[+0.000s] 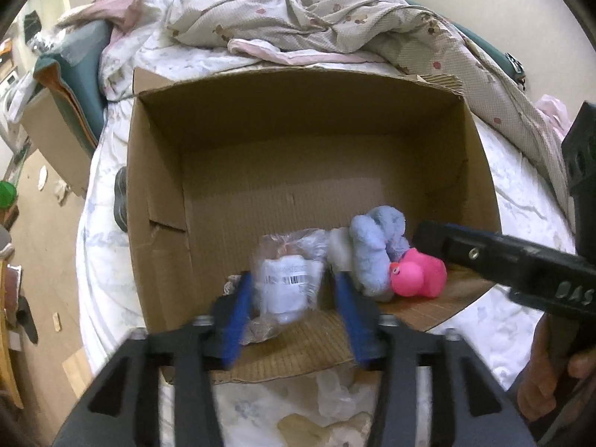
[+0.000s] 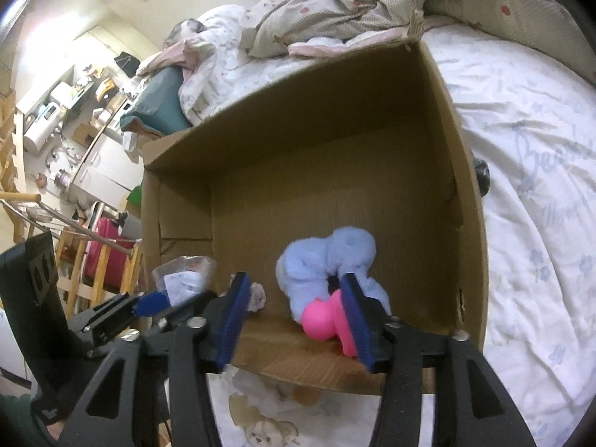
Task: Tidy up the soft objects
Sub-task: 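Carry the pink toy and plastic bag into the box with both tools, then release, then withdraw both open tools from the box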
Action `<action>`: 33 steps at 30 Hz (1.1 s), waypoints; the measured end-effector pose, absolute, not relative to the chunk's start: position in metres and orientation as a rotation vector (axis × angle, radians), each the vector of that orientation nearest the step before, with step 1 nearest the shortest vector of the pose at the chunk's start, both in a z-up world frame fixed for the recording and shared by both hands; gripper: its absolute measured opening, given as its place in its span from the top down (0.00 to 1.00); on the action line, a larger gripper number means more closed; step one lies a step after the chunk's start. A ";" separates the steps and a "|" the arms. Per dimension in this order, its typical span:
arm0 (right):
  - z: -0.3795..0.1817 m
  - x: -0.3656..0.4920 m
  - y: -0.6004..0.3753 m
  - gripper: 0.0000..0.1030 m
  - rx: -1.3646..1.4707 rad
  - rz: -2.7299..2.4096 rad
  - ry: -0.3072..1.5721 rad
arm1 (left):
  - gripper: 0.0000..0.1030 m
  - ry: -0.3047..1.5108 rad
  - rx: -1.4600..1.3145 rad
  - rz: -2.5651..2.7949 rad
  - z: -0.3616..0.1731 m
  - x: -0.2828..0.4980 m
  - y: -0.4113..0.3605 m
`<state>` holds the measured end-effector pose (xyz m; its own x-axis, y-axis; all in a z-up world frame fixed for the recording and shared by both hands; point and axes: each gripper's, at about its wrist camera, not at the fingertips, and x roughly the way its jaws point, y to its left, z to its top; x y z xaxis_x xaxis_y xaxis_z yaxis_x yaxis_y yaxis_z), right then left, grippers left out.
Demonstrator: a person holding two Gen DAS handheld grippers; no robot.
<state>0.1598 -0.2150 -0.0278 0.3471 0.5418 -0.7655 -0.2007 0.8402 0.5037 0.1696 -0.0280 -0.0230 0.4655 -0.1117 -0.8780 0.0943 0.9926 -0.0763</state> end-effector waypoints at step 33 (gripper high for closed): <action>0.007 0.132 -0.235 0.09 0.310 0.379 0.994 | 0.18 0.933 -0.080 0.074 0.021 0.139 0.009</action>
